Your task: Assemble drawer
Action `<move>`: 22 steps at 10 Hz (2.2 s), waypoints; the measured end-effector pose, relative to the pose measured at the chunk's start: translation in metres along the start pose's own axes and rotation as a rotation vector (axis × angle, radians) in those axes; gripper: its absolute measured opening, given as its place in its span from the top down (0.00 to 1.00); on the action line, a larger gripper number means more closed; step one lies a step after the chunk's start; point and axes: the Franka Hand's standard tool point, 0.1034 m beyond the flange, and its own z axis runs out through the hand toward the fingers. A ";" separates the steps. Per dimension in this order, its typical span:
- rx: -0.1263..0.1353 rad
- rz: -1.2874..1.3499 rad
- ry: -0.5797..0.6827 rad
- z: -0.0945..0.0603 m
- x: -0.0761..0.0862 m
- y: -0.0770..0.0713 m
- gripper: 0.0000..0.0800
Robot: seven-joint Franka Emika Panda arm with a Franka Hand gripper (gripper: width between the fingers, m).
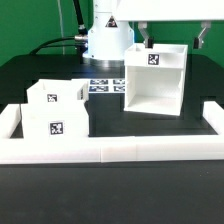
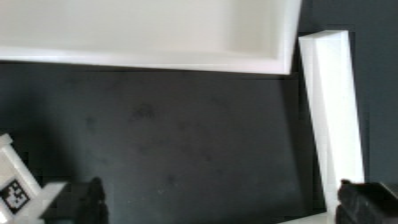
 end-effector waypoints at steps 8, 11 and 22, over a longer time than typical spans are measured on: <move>0.004 0.084 -0.013 0.027 -0.077 -0.016 0.19; -0.002 0.072 -0.042 0.047 -0.082 -0.023 0.19; 0.003 0.044 -0.040 0.046 -0.080 -0.022 0.95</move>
Offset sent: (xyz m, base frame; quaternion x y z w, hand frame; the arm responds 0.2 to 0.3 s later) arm -0.0413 0.0118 -0.0020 0.0180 -0.0059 0.0639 0.9978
